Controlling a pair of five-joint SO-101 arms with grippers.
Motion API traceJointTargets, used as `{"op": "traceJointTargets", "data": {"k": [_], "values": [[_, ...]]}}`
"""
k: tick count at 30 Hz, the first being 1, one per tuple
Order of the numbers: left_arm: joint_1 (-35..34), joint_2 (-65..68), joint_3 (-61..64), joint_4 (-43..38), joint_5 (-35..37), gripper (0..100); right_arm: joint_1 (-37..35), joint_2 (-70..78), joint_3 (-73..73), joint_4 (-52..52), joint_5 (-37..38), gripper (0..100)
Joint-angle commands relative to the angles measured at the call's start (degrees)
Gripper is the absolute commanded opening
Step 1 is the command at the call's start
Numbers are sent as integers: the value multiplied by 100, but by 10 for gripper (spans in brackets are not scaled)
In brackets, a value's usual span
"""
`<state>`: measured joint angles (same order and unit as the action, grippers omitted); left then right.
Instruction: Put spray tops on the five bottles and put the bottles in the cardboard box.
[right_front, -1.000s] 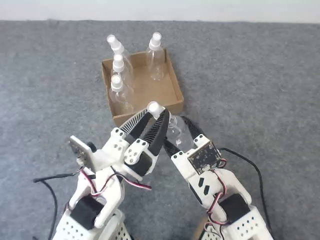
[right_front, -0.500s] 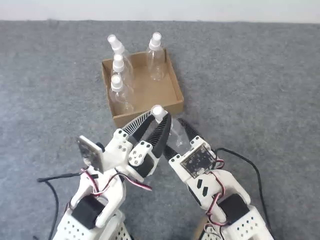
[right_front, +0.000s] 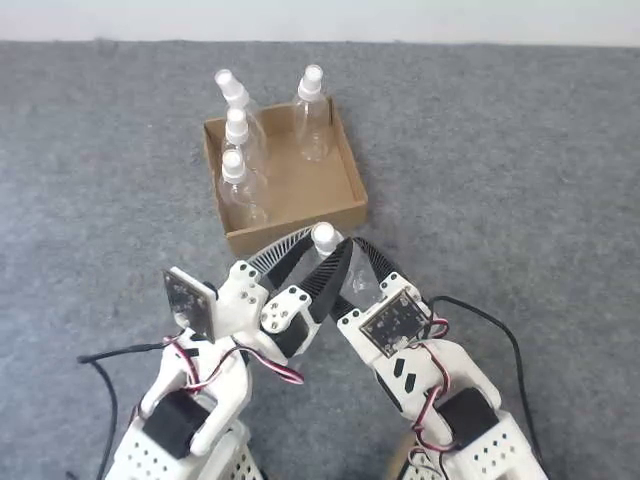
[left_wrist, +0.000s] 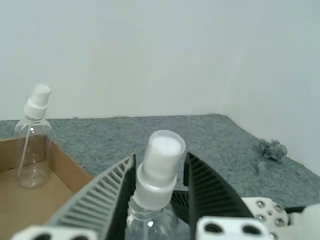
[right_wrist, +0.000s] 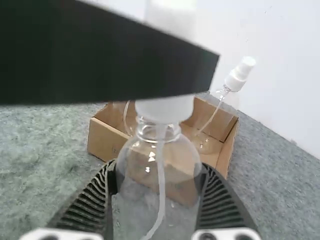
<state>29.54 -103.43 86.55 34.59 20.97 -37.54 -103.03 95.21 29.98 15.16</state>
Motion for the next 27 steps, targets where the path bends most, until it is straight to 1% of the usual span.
{"op": "traceJointTargets", "data": {"k": [1,4,14,16,21,27], "values": [[0,-97,-787,703,-26,145,-31,-92,114,57,62,33],[0,-97,-1130,1073,-9,145,-31,-92,114,57,62,33],[-9,-105,-1059,870,0,140,-40,-92,114,57,62,33],[-9,-105,-1095,862,0,119,-40,-92,114,57,62,33],[-9,-105,-1235,853,0,12,-57,-92,114,57,62,33],[-9,-105,-1130,686,0,13,-57,-92,114,57,62,33]]}}
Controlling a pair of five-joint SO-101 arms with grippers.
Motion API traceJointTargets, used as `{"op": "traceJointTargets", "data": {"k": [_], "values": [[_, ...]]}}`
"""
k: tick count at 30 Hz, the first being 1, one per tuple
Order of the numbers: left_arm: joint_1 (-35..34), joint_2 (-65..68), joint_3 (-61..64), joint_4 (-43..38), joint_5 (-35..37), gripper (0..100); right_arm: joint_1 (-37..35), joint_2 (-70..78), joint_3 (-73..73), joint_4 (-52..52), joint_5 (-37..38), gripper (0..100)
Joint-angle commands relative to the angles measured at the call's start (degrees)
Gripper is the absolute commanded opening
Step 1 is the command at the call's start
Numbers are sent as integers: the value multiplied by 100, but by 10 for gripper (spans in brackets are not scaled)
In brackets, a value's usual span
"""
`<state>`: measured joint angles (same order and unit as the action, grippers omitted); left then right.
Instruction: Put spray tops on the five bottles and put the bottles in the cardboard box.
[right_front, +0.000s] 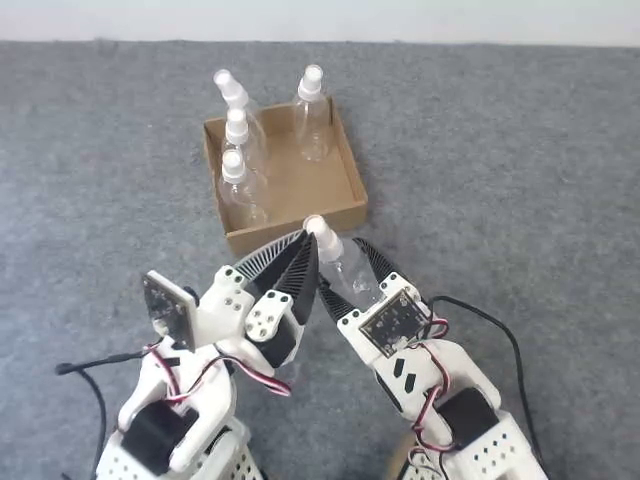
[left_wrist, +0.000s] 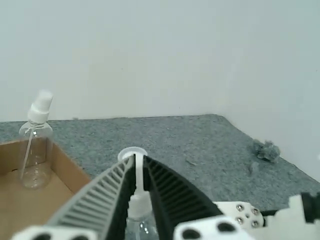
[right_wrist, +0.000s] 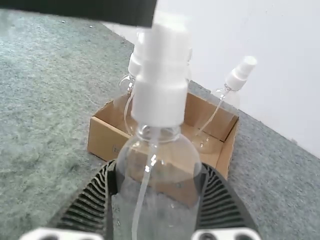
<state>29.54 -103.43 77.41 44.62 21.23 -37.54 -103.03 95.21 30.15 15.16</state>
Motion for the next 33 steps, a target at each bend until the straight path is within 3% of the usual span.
{"op": "traceJointTargets", "data": {"k": [1,14,24,33], "values": [[-9,-105,-136,-396,-26,13,-57,-92,114,40,62,33],[-9,-105,-277,-607,-35,13,-48,-92,114,40,70,33],[35,-105,295,-633,-176,13,-22,-92,114,40,70,33],[-9,-114,-84,-607,-273,13,-22,-92,114,40,70,33]]}}
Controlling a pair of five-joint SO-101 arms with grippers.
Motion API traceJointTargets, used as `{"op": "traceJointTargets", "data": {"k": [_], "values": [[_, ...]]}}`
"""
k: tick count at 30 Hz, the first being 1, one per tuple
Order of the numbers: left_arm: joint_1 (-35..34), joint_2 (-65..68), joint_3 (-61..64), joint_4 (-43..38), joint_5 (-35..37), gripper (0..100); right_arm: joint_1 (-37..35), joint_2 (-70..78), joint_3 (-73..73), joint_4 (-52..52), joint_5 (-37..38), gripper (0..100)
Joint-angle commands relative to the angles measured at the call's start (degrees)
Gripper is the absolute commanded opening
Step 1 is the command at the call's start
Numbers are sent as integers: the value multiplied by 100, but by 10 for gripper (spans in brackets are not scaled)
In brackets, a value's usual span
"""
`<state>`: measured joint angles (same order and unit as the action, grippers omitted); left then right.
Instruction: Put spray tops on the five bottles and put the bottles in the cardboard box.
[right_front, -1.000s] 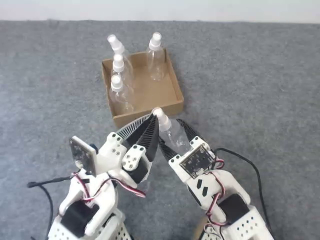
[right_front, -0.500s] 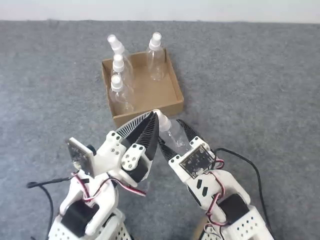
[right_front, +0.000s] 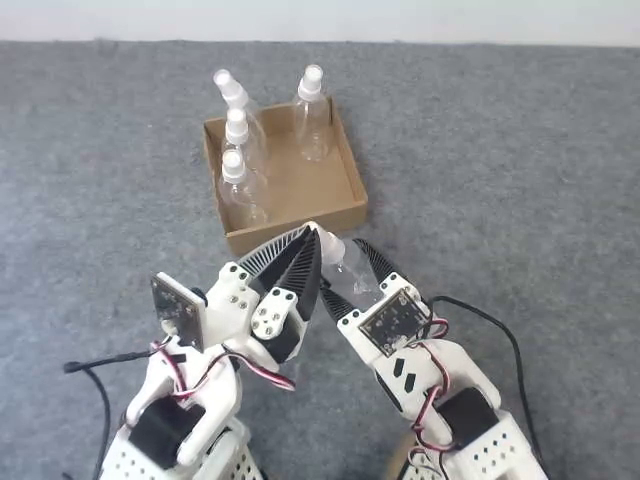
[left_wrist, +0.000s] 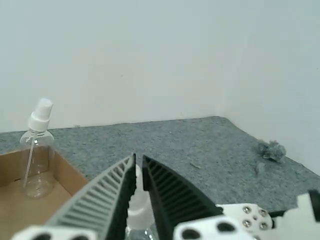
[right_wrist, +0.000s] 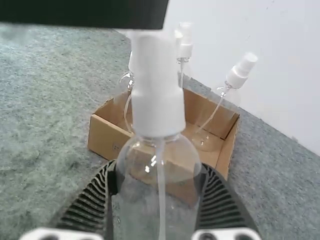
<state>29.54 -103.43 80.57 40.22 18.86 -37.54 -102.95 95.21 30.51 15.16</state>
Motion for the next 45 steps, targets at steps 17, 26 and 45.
{"op": "traceJointTargets", "data": {"k": [17,26,45], "values": [[-897,-114,-769,-193,167,13,-22,-101,114,4,70,33],[-1925,-105,-180,-853,712,13,-66,-110,-70,-4,70,33],[9,-105,910,-747,-932,13,-488,-110,-97,-4,70,33]]}}
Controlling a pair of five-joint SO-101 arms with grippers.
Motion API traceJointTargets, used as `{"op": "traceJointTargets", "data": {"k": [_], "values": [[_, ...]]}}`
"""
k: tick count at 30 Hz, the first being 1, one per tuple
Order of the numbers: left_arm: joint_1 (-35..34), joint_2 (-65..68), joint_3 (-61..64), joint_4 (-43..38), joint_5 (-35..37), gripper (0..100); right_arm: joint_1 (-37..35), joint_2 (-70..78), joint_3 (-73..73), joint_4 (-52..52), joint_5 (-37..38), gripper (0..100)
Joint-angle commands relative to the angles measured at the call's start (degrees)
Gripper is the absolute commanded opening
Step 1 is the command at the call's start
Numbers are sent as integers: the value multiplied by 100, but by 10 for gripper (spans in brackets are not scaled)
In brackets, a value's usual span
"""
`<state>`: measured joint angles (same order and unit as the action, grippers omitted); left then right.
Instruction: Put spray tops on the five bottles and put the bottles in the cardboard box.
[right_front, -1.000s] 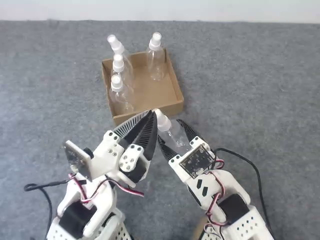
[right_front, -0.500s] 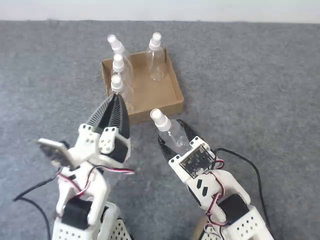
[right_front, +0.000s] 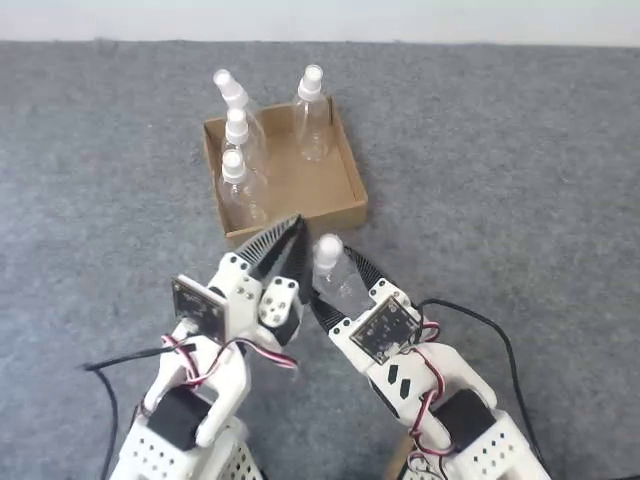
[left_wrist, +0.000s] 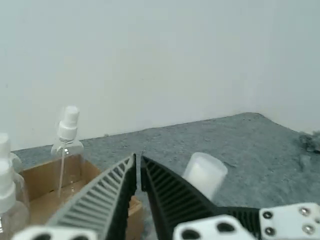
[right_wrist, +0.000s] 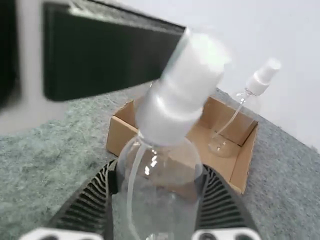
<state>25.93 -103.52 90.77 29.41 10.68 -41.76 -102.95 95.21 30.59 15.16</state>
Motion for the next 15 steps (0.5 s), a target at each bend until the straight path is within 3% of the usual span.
{"op": "traceJointTargets", "data": {"k": [1,8,15], "values": [[448,-97,-154,466,-114,13,-66,-110,-97,-13,70,33],[835,-97,-505,1116,-105,13,-66,-101,-88,-4,70,33],[343,-97,-620,932,-79,13,374,-101,-88,-4,70,33]]}}
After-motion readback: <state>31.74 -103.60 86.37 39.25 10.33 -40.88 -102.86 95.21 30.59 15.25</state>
